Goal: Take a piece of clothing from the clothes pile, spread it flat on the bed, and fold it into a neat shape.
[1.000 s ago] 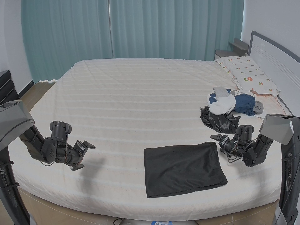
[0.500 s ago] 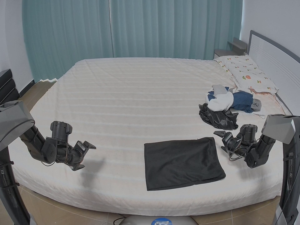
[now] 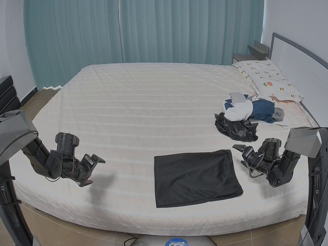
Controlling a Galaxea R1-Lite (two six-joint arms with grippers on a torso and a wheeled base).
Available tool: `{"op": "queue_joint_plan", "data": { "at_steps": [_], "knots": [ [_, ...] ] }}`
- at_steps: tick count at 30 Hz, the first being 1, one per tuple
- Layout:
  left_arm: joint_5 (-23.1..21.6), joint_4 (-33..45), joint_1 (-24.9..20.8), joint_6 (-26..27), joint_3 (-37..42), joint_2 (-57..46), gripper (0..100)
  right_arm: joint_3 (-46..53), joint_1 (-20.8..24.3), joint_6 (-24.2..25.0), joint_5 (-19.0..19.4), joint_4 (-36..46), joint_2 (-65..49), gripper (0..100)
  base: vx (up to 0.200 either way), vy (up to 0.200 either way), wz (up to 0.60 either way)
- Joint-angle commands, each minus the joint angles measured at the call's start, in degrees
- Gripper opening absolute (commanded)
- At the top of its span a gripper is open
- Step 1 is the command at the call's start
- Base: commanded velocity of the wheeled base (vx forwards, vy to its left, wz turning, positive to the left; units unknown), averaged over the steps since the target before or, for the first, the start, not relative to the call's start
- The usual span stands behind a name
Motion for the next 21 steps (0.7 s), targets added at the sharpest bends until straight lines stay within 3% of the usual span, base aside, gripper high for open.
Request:
{"op": "queue_joint_plan", "data": {
  "at_steps": [1, 17, 21],
  "knots": [
    [-0.1, 0.0, 0.0, 0.0, 0.0, 0.0, 100, 0.1, 0.0, 0.0, 0.0, 0.0, 0.2, 100, 0.0, -0.2, 0.0],
    [-0.1, 0.1, -0.4, 0.2, -0.1, -0.4, 100, 0.3, 0.3, -2.1, -0.2, -0.3, 1.0, 100, 0.0, -0.2, 0.0],
    [-0.1, 0.1, -1.8, 0.1, 0.3, -0.9, 100, 0.6, 0.3, -2.2, -0.2, -0.4, 1.0, 100, 0.0, 0.0, 0.0]
  ]
}}
